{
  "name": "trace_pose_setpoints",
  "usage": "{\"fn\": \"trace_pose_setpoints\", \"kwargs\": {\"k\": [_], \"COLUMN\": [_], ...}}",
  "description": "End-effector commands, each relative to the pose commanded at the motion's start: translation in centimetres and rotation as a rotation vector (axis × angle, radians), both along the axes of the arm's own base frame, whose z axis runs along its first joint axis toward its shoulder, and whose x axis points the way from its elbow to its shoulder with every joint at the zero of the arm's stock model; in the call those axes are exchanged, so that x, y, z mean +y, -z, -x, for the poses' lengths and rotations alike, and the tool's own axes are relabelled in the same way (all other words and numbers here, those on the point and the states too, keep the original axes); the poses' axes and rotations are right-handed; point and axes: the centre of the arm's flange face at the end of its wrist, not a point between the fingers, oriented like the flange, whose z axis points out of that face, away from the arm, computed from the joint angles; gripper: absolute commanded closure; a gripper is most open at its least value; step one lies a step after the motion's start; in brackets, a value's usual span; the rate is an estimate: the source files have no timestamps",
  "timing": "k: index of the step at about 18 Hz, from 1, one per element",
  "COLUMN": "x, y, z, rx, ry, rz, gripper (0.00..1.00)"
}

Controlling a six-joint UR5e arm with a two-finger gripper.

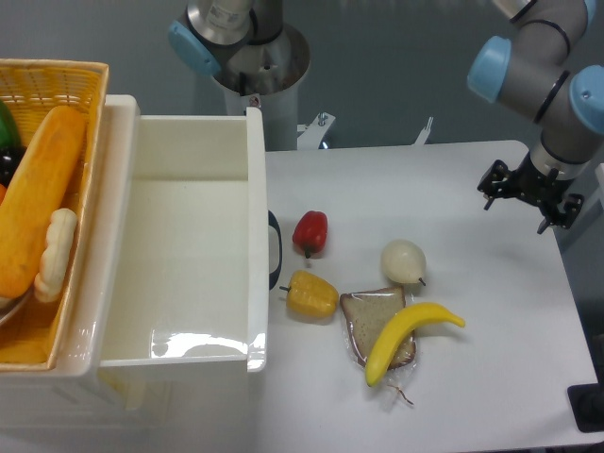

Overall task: Pick up the pear
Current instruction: 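Move the gripper over the pale pear and lower toward it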

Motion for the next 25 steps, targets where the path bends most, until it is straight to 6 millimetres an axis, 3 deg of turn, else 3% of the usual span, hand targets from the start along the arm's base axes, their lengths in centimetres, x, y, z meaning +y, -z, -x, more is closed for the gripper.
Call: {"fn": "trace_pose_setpoints", "kwargs": {"k": [4, 7, 12, 19, 25], "x": [0.0, -0.4, -0.2, 6.1, 9.4], "y": [0.5, 2.4, 2.2, 2.9, 3.8], "z": [-0.1, -1.6, -3.5, -6.8, -9.0], "rx": [-0.011, -0.056, -0.074, -0.109, -0.151], "ry": [-0.006, -0.043, -0.120, -0.317, -0.414], "rz": [0.002, 0.010, 0.003, -0.006, -0.019], "gripper": [0.00, 0.00, 0.00, 0.00, 0.00]}}
